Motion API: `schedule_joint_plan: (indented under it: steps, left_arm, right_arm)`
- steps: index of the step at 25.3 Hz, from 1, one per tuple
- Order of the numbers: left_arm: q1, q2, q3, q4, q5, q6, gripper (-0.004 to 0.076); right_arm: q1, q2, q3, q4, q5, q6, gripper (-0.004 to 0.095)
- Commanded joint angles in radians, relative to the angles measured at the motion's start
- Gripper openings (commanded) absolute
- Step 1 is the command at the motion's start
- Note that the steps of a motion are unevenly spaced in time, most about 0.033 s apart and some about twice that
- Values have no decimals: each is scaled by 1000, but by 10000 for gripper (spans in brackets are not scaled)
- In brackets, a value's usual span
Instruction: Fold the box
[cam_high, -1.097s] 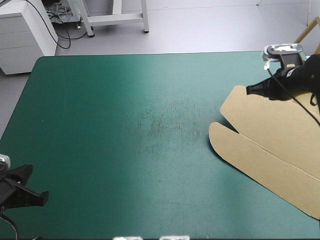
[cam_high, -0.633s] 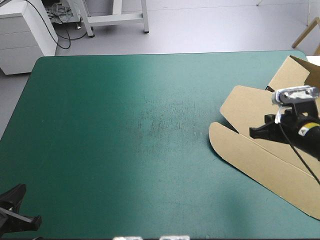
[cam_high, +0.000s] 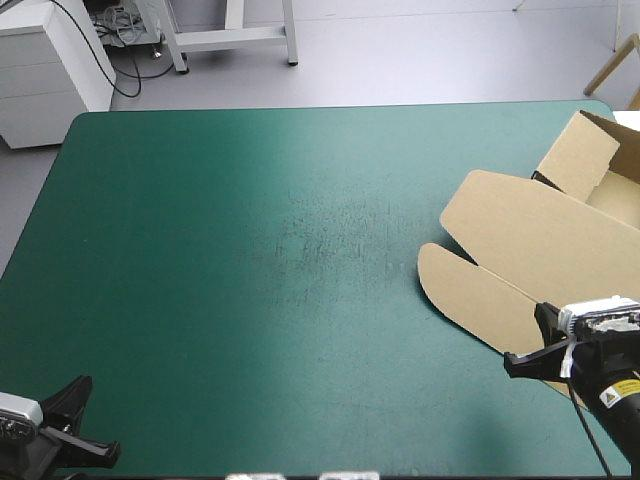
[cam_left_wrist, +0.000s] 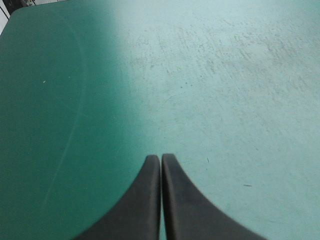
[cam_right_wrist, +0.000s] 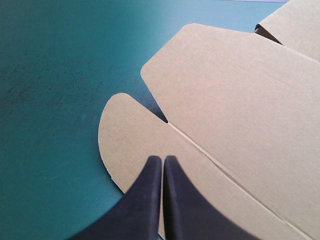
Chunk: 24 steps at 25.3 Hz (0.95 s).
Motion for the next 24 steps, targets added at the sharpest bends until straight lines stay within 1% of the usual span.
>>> schedule_joint_plan:
  steps: [1,6,9,15,24]
  left_arm:
    - [-1,-14,-10,13,-104,-1,-10]
    - [-1,-14,-7,24,-111,-1,-10]
    - [-1,-14,-7,24,-109,-3,-10]
    - [-1,-14,-7,22,-109,-5,-10]
    - [-1,-14,-7,22,-109,-12,-10]
  right_arm:
    - [3,-78,28,13,-92,0,-4]
    - [3,-205,78,11,-104,0,-4]
    - [3,-240,78,9,-84,0,-4]
    - [3,-244,78,6,-40,0,-4]
    - [3,-244,78,6,-39,0,-4]
